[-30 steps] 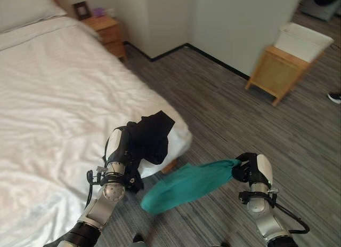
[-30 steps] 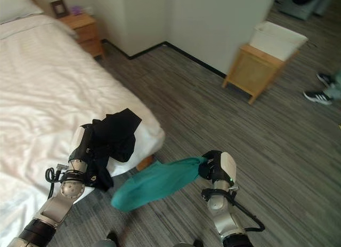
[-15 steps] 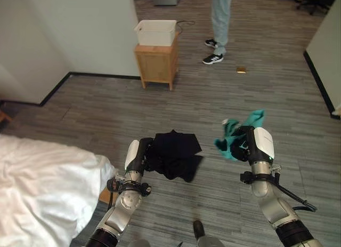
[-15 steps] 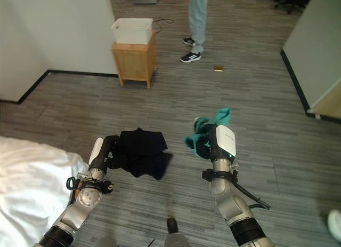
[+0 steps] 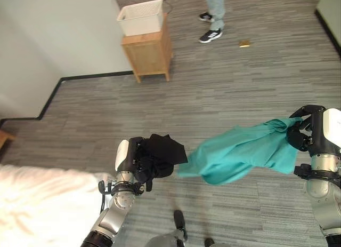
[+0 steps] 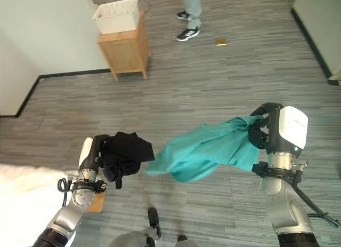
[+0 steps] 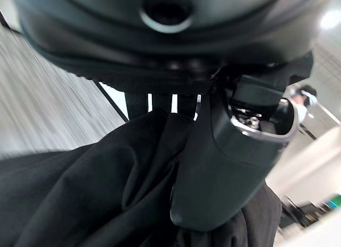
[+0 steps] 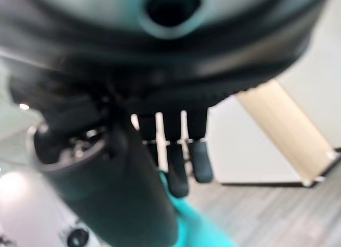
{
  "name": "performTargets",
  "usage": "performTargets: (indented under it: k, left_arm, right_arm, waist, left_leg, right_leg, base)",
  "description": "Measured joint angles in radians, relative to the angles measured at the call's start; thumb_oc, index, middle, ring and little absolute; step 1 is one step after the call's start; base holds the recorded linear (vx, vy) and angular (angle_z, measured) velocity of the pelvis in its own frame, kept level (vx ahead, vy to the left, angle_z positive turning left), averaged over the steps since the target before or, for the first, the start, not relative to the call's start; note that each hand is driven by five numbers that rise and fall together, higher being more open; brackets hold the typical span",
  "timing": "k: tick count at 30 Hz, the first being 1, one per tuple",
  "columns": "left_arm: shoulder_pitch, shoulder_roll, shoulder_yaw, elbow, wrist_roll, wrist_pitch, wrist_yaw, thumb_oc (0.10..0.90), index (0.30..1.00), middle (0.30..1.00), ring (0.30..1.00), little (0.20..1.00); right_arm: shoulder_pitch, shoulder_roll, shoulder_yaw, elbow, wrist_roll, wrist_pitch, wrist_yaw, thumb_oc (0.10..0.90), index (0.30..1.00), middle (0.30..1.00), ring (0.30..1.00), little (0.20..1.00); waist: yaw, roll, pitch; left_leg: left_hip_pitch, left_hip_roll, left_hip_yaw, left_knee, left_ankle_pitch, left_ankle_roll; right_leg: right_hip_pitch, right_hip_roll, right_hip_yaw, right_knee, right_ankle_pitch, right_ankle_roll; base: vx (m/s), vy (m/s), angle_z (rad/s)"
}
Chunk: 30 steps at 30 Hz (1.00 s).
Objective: Pick up bed clothes into laundry basket.
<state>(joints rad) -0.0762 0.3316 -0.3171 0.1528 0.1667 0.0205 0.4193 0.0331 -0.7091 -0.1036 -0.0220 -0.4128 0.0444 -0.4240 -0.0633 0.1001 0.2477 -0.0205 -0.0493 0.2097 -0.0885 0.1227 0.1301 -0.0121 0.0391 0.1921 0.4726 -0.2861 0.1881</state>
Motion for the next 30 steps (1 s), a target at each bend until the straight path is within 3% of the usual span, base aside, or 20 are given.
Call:
performTargets:
  k: [1,2,4,6,7,8,9,10,11,12,14,17,19,21,23,24,25,27,29,30]
  left_arm:
    - [0.000,0.000,0.000,0.000,0.000,0.000,0.000,0.400,0.300,0.300,0.300,0.300]
    - [-0.020,-0.002,-0.008,-0.001,0.000,0.005,-0.008,0.400,0.300,0.300,0.300,0.300]
    - [-0.068,-0.002,-0.023,0.000,0.000,0.007,-0.017,0.400,0.300,0.300,0.300,0.300]
    - [-0.126,-0.023,-0.024,0.008,0.002,0.008,-0.017,0.400,0.300,0.300,0.300,0.300]
    - [-0.154,-0.035,-0.023,0.007,0.003,0.005,-0.017,0.400,0.300,0.300,0.300,0.300]
    - [-0.164,-0.040,-0.025,0.007,0.005,0.004,-0.017,0.400,0.300,0.300,0.300,0.300]
    - [-0.183,-0.040,-0.032,0.004,0.021,-0.008,-0.017,0.400,0.300,0.300,0.300,0.300]
    - [-0.184,-0.039,-0.032,0.005,0.025,-0.012,-0.017,0.400,0.300,0.300,0.300,0.300]
    - [-0.183,-0.040,-0.045,0.011,0.033,-0.013,-0.018,0.400,0.300,0.300,0.300,0.300]
    - [-0.183,-0.043,-0.054,0.017,0.033,-0.012,-0.017,0.400,0.300,0.300,0.300,0.300]
    - [-0.174,-0.036,-0.060,0.044,0.034,-0.012,-0.018,0.400,0.300,0.300,0.300,0.300]
    - [-0.173,-0.027,-0.061,0.042,0.048,-0.004,-0.019,0.400,0.300,0.300,0.300,0.300]
    - [-0.169,-0.024,-0.060,0.047,0.071,-0.004,-0.019,0.400,0.300,0.300,0.300,0.300]
    - [-0.161,-0.012,-0.058,0.054,0.074,-0.004,-0.021,0.400,0.300,0.300,0.300,0.300]
    - [-0.145,-0.015,-0.051,0.084,0.073,-0.002,-0.021,0.400,0.300,0.300,0.300,0.300]
    - [-0.118,0.002,-0.038,0.082,0.073,0.002,-0.020,0.400,0.300,0.300,0.300,0.300]
    - [-0.112,0.014,-0.031,0.086,0.072,0.005,-0.019,0.400,0.300,0.300,0.300,0.300]
    - [-0.097,0.030,-0.021,0.086,0.071,0.009,-0.015,0.400,0.300,0.300,0.300,0.300]
    - [-0.071,0.034,-0.004,0.085,0.070,0.012,-0.015,0.400,0.300,0.300,0.300,0.300]
    - [-0.044,0.026,0.004,0.078,0.071,0.012,-0.017,0.400,0.300,0.300,0.300,0.300]
  right_arm:
    - [0.000,0.001,0.001,0.000,0.000,0.000,0.000,0.400,0.300,0.300,0.300,0.300]
    - [0.012,0.020,0.009,-0.031,-0.004,-0.010,0.007,0.400,0.300,0.300,0.300,0.300]
    - [0.023,0.028,0.017,-0.096,-0.007,-0.012,0.007,0.400,0.300,0.300,0.300,0.300]
    - [0.037,0.036,0.021,-0.123,-0.010,-0.018,0.008,0.400,0.300,0.300,0.300,0.300]
    - [0.039,0.044,0.019,-0.121,-0.011,-0.017,0.007,0.400,0.300,0.300,0.300,0.300]
    - [0.046,0.052,0.015,-0.123,-0.012,-0.016,0.005,0.400,0.300,0.300,0.300,0.300]
    - [0.057,0.053,0.015,-0.131,-0.014,-0.016,0.003,0.400,0.300,0.300,0.300,0.300]
    - [0.057,0.054,0.017,-0.132,-0.016,-0.017,0.001,0.400,0.300,0.300,0.300,0.300]
    - [0.070,0.055,0.011,-0.137,-0.020,-0.017,-0.008,0.400,0.300,0.300,0.300,0.300]
    - [0.067,0.055,0.005,-0.135,-0.022,-0.016,-0.009,0.400,0.300,0.300,0.300,0.300]
    - [0.044,0.052,0.004,-0.142,-0.032,-0.015,-0.015,0.400,0.300,0.300,0.300,0.300]
    - [0.063,0.047,-0.036,-0.140,-0.044,-0.014,-0.018,0.400,0.300,0.300,0.300,0.300]
    - [0.073,0.054,-0.066,-0.125,-0.046,-0.012,-0.015,0.400,0.300,0.300,0.300,0.300]
    - [0.061,0.056,-0.061,-0.103,-0.047,-0.018,-0.018,0.400,0.300,0.300,0.300,0.300]
    - [0.061,0.062,-0.043,-0.090,-0.046,-0.016,-0.006,0.400,0.300,0.300,0.300,0.300]
    - [0.049,0.047,-0.010,-0.082,-0.046,-0.018,-0.005,0.400,0.300,0.300,0.300,0.300]
    - [0.030,0.045,0.009,-0.068,-0.044,-0.017,-0.004,0.400,0.300,0.300,0.300,0.300]
    - [0.004,0.049,0.031,-0.069,-0.041,-0.017,-0.003,0.400,0.300,0.300,0.300,0.300]
    - [-0.038,0.048,0.057,-0.067,-0.038,-0.017,0.002,0.400,0.300,0.300,0.300,0.300]
    - [-0.042,0.052,0.067,-0.068,-0.035,-0.018,0.004,0.400,0.300,0.300,0.300,0.300]
  waist:
    - [0.000,-0.001,0.000]
    - [-0.016,-0.015,0.004]
    - [-0.067,0.015,0.021]
    - [-0.127,0.028,0.039]
    - [-0.152,0.037,0.047]
    - [-0.170,0.036,0.048]
    - [-0.191,0.005,0.044]
    - [-0.194,-0.005,0.041]
    - [-0.199,-0.027,0.023]
    - [-0.199,-0.024,0.020]
    - [-0.191,-0.022,0.018]
    - [-0.254,-0.020,0.012]
    - [-0.247,-0.032,0.013]
    - [-0.245,-0.046,0.019]
    - [-0.220,-0.083,0.032]
    - [-0.182,-0.109,0.043]
    - [-0.139,-0.138,0.055]
    - [-0.066,-0.177,0.066]
    - [-0.050,-0.178,0.065]
    - [-0.046,-0.165,0.057]
  left_leg:
    - [0.000,0.000,0.000,0.000,0.000,0.000]
    - [0.032,-0.008,-0.022,0.001,-0.044,0.030]
    - [0.057,0.001,-0.083,0.002,-0.073,0.026]
    - [0.099,0.021,-0.169,0.002,-0.092,0.019]
    - [0.114,0.063,-0.208,0.005,-0.108,-0.025]
    - [0.116,0.071,-0.238,0.009,-0.113,-0.019]
    - [0.136,0.081,-0.267,0.011,-0.117,-0.023]
    - [0.145,0.086,-0.286,0.006,-0.133,-0.025]
    - [0.166,0.096,-0.319,-0.005,-0.161,-0.095]
    - [0.176,0.102,-0.317,0.009,-0.185,-0.151]
    - [0.147,0.078,-0.298,0.255,-0.319,-0.248]
    - [0.199,0.093,-0.330,0.211,-0.321,-0.274]
    - [0.263,0.110,-0.330,0.161,-0.260,-0.270]
    - [0.260,0.121,-0.326,0.251,-0.219,-0.270]
    - [0.165,0.114,-0.306,0.542,-0.213,-0.277]
    - [0.069,0.097,-0.319,0.773,-0.083,-0.254]
    - [0.016,0.083,-0.286,0.865,-0.102,-0.213]
    - [-0.061,0.067,-0.232,0.837,-0.129,-0.178]
    - [-0.138,0.065,-0.220,0.736,-0.131,-0.201]
    - [-0.121,0.065,-0.226,0.560,-0.145,-0.173]
  right_leg:
    - [-0.001,0.000,-0.001,0.003,-0.001,0.001]
    - [-0.105,-0.065,-0.086,0.209,-0.019,-0.008]
    - [-0.198,-0.128,-0.132,0.252,-0.033,-0.054]
    - [-0.237,-0.115,-0.100,0.140,-0.021,-0.077]
    - [-0.262,-0.055,-0.042,0.060,-0.003,-0.087]
    - [-0.266,-0.025,-0.011,-0.003,0.020,-0.097]
    - [-0.267,-0.008,0.057,-0.185,0.118,-0.088]
    - [-0.267,-0.011,0.061,-0.231,0.145,-0.096]
    - [-0.250,-0.026,0.027,-0.286,0.269,-0.067]
    - [-0.246,-0.026,-0.018,-0.281,0.306,-0.069]
    - [-0.258,-0.049,-0.153,-0.218,0.288,-0.106]
    - [-0.249,-0.042,-0.265,-0.168,0.232,-0.180]
    - [-0.242,-0.021,-0.304,-0.134,0.206,-0.213]
    - [-0.211,-0.001,-0.311,-0.150,0.178,-0.240]
    - [-0.149,0.001,-0.288,-0.186,0.201,-0.263]
    - [-0.098,0.008,-0.260,-0.217,0.194,-0.312]
    - [-0.079,0.007,-0.203,-0.235,0.211,-0.316]
    - [-0.046,-0.009,-0.126,-0.288,0.254,-0.298]
    - [-0.014,-0.002,-0.106,-0.338,0.267,-0.287]
    - [0.016,-0.014,-0.111,-0.381,0.241,-0.193]
  base:
    - [0.42,-0.074,-0.30]
    - [0.43,-0.088,-0.17]
    - [0.50,-0.185,0.19]
    - [0.49,-0.265,0.87]
    - [0.48,-0.265,1.16]
    - [0.46,-0.248,1.33]
    - [0.45,-0.252,1.08]
    - [0.50,-0.260,1.32]
    - [0.33,-0.164,0.87]
    - [0.53,-0.312,0.68]
    - [0.56,-0.410,0.38]
    - [0.45,-0.385,0.96]
    - [0.35,-0.307,0.50]
    - [0.50,-0.472,0.40]
    - [0.29,-0.295,-0.09]
    - [0.41,-0.193,-0.72]
    - [0.58,-0.199,-0.96]
    - [0.32,0.015,-1.05]
    - [0.53,0.069,-0.75]
    - [0.54,0.035,-0.74]
